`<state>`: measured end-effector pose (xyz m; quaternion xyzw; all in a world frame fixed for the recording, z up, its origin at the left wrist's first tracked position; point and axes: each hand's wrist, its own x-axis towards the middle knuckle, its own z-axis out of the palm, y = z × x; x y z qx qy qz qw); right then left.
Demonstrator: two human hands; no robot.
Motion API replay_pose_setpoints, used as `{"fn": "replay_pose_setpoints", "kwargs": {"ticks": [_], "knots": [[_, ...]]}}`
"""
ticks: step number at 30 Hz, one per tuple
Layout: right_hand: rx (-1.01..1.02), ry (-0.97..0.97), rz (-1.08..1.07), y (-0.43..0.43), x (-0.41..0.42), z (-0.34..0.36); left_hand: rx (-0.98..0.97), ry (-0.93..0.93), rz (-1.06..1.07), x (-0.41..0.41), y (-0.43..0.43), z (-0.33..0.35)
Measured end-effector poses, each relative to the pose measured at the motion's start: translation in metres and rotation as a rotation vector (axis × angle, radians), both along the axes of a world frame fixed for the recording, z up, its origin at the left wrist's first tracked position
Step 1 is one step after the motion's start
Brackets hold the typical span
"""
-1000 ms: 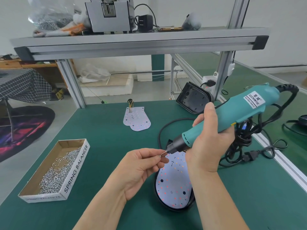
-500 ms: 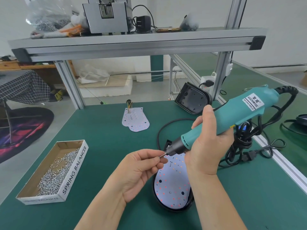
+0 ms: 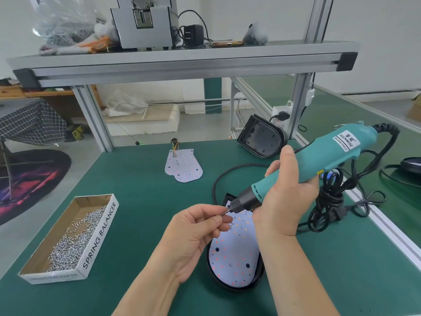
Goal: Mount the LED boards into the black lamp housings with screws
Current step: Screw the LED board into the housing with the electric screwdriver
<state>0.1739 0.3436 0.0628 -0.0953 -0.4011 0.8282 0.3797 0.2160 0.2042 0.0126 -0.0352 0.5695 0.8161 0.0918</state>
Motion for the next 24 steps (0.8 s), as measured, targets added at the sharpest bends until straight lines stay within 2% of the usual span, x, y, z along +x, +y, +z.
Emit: {"fn": "replay_pose_setpoints", "kwargs": {"ticks": [5,7,13,17,18,21,24], "knots": [[-0.028,-0.01,-0.01,0.003,-0.001,-0.004,-0.115,0.078,0.037,0.002,0.005,-0.004],[-0.056,-0.024,0.003,0.006,-0.003,-0.004,-0.103,0.087,0.021,0.001,0.005,-0.006],[-0.052,0.005,0.007,0.008,-0.007,0.0,0.035,-0.039,-0.069,-0.005,-0.003,-0.007],[-0.028,0.026,-0.008,0.013,-0.012,0.001,0.005,-0.076,-0.028,-0.01,-0.011,-0.009],[-0.018,0.029,-0.017,0.014,-0.014,0.001,-0.077,-0.084,0.038,-0.014,-0.014,-0.011],[0.045,0.027,-0.067,0.016,-0.023,-0.004,-0.558,-0.082,0.22,-0.028,-0.013,-0.015],[0.158,0.016,-0.11,0.015,-0.035,-0.013,-0.904,-0.121,0.008,-0.037,0.004,-0.022]]}}
